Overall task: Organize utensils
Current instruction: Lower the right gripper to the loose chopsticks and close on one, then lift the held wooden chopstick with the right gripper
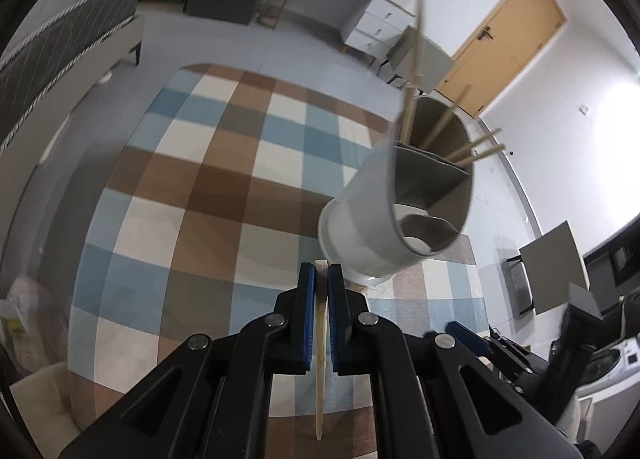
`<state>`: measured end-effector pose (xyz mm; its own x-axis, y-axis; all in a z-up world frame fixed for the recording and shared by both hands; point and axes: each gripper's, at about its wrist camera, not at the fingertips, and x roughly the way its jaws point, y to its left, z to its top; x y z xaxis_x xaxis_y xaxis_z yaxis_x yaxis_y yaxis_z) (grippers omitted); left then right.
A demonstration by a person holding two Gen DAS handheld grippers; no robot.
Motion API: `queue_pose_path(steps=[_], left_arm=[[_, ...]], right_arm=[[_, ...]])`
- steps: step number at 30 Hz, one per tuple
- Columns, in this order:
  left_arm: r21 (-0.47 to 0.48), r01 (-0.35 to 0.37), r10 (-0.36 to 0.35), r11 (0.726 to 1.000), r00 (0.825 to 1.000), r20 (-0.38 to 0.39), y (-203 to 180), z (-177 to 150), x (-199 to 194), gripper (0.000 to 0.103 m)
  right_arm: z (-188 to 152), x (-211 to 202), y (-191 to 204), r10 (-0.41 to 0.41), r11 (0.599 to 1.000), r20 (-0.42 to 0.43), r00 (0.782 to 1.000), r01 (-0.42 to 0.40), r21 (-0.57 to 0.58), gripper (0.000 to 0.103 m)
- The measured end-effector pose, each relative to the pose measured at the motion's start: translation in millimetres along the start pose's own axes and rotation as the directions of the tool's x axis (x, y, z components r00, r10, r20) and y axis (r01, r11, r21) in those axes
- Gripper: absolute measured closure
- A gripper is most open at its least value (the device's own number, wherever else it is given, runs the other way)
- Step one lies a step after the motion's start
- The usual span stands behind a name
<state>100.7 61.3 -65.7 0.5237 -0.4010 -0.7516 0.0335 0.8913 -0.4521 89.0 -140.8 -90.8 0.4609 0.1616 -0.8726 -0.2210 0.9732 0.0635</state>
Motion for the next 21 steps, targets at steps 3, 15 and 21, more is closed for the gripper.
queue_pose_path(steps=[3, 15, 21], left_arm=[[-0.041, 0.016, -0.016, 0.999, 1.000, -0.018, 6.8, 3.4, 3.3, 0.101], [-0.042, -0.003, 0.001, 0.999, 0.999, -0.039, 10.8, 7.5, 7.3, 0.101], [-0.056, -0.008, 0.005, 0.998, 0.998, -0.066, 13.6, 6.8, 14.2, 0.101]], right_arm=[[7.4, 22.2, 4.4, -0.015, 0.999, -0.028, 0.999, 0.013, -0.042, 0.074], [18.5, 64.3, 18.3, -0.034, 0.993, -0.068, 0.997, 0.026, -0.112, 0.080], [16.7, 64.3, 25.7, -0.049, 0.985, -0.077, 0.996, 0.035, -0.169, 0.082]])
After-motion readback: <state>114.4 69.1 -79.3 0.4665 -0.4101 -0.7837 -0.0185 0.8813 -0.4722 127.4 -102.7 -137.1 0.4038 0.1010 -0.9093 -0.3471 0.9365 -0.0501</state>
